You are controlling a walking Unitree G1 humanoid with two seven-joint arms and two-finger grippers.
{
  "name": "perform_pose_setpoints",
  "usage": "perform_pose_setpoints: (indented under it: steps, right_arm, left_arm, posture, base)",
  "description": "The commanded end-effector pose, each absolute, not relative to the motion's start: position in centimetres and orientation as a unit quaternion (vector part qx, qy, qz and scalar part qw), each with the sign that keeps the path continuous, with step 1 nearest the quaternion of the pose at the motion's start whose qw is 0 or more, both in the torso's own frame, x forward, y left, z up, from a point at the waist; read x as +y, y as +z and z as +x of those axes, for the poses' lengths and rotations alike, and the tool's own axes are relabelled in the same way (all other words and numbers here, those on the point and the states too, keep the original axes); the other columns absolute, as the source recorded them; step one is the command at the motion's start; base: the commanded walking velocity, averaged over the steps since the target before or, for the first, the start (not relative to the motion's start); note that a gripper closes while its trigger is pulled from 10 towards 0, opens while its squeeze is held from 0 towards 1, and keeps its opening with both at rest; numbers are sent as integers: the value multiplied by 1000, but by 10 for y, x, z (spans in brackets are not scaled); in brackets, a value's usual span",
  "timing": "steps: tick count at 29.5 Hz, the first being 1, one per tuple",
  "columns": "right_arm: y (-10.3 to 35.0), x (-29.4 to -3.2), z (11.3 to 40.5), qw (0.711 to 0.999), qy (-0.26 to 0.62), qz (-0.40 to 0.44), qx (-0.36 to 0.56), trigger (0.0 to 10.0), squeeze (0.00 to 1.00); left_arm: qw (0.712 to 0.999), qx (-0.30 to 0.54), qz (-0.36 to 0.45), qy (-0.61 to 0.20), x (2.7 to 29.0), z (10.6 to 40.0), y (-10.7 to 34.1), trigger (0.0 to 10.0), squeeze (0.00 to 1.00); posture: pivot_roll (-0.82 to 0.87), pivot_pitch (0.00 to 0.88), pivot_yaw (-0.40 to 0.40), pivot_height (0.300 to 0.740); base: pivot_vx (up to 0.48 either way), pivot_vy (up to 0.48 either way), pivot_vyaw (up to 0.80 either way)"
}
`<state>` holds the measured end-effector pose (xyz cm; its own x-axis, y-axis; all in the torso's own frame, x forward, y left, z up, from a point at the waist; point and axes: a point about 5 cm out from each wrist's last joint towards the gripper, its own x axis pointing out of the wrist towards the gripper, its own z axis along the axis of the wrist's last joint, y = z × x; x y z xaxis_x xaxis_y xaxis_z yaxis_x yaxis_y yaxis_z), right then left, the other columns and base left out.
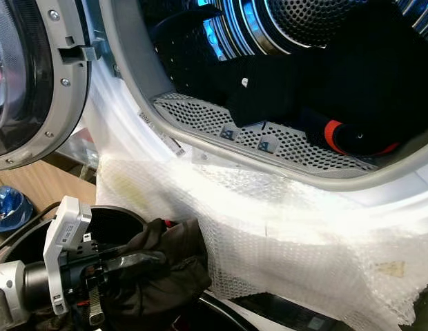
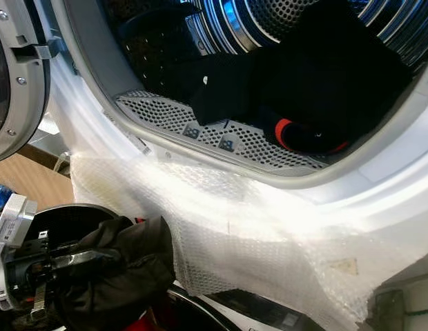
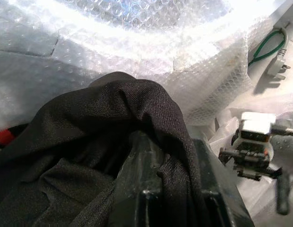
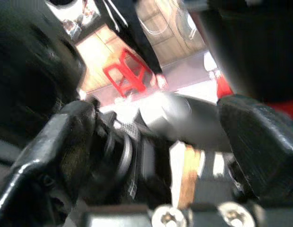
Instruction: Clothes washing
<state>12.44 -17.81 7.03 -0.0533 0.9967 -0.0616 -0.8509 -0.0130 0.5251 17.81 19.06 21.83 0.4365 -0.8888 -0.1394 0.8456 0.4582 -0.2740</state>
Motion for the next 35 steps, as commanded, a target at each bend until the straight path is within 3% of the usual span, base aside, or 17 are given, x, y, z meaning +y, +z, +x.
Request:
perform_pose_setpoints:
  steps: [1, 7, 14, 15, 16, 19, 22, 26, 35]
  right_arm:
    - [79, -181, 116, 664, 696, 160, 222, 10000, 1000]
    - [90, -172, 107, 643, 720, 142, 221, 10000, 1000]
    - [128, -155, 133, 682, 705, 145, 128, 10000, 1000]
    - [130, -154, 135, 688, 702, 143, 119, 10000, 843]
    - [132, -153, 138, 691, 699, 146, 112, 10000, 0]
    - [133, -150, 138, 690, 700, 145, 113, 10000, 0]
    - [127, -143, 143, 709, 683, 137, 115, 10000, 0]
    - [123, -137, 175, 785, 601, 123, 89, 10000, 0]
    - [127, -130, 173, 768, 620, 136, 78, 10000, 0]
  left_arm:
    - [844, 124, -70, -517, 191, 180, 221, 0, 0]
    - [841, 123, -67, -523, 189, 184, 221, 0, 0]
    - [826, 124, -63, -547, 183, 189, 220, 0, 0]
    - [825, 124, -63, -548, 183, 190, 220, 0, 0]
    - [825, 124, -63, -548, 182, 190, 220, 0, 0]
    - [821, 127, -64, -553, 181, 191, 218, 0, 0]
    - [818, 130, -61, -557, 177, 192, 215, 0, 0]
    - [807, 130, -63, -573, 173, 192, 215, 0, 0]
    - [796, 128, -64, -588, 168, 193, 214, 0, 0]
  posture:
    - [60, 70, -40, 740]
    - [53, 66, -37, 740]
    - [46, 64, -35, 740]
    - [45, 65, -34, 740]
    - [45, 65, -34, 740]
    - [44, 65, -33, 740]
    - [44, 65, -32, 740]
    - [46, 63, -33, 740]
    - [43, 62, -31, 740]
  base:
    - [0, 0, 0]
    - [0, 0, 0]
    - [0, 0, 0]
    - [0, 0, 0]
    - [0, 0, 0]
    - [0, 0, 0]
    - [0, 0, 0]
    - [0, 0, 0]
    - [0, 0, 0]
